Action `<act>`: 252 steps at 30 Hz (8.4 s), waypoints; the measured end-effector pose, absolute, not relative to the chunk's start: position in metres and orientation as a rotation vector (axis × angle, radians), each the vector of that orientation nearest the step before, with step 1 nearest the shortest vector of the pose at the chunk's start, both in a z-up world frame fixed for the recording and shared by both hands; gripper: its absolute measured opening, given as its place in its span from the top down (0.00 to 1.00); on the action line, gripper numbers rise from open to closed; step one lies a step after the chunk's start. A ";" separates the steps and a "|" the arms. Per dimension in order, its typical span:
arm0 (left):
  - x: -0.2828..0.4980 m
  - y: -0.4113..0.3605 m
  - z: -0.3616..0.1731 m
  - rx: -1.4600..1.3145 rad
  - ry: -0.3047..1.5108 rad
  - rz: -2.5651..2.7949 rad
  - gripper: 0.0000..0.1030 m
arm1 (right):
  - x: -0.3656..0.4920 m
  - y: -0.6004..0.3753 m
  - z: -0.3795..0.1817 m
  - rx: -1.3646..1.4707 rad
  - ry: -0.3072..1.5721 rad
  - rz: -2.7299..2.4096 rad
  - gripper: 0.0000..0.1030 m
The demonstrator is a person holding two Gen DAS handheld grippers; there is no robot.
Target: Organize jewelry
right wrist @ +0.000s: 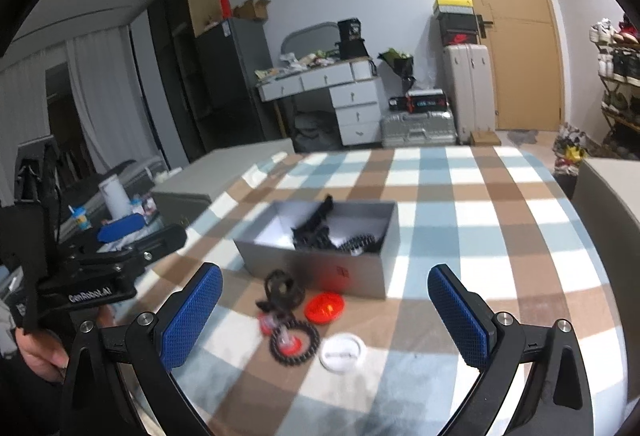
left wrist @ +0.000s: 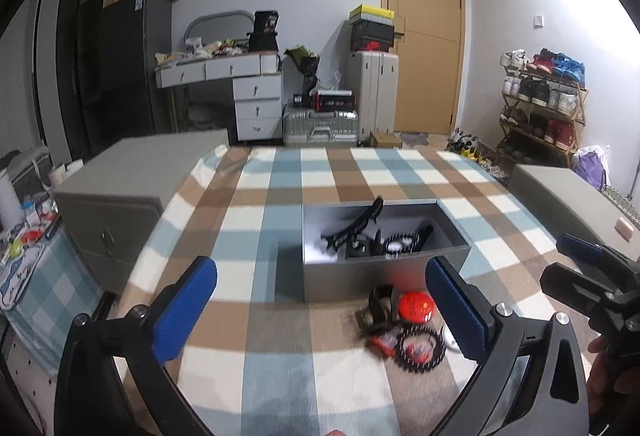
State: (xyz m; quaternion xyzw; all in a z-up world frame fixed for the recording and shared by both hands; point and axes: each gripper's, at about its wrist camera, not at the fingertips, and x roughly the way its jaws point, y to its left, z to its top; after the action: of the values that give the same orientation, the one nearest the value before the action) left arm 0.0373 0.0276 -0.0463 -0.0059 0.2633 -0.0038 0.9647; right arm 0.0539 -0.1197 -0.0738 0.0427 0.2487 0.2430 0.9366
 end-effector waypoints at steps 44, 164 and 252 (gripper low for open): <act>0.040 0.042 -0.116 -0.142 0.837 -0.120 0.01 | 0.074 -0.061 -0.140 -0.001 0.732 0.593 0.96; 0.166 0.015 -0.066 -0.159 0.804 -0.379 0.83 | 0.212 -0.088 -0.098 0.190 0.662 0.657 0.96; 0.029 0.043 -0.115 -0.145 0.848 -0.158 0.12 | 0.079 -0.091 -0.151 -0.164 0.871 0.409 0.28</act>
State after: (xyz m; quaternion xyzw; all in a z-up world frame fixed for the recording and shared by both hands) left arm 0.0289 0.0432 -0.1155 -0.0700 0.4105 -0.0766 0.9060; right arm 0.0792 -0.0913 -0.1513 -0.0788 0.4182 0.1964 0.8834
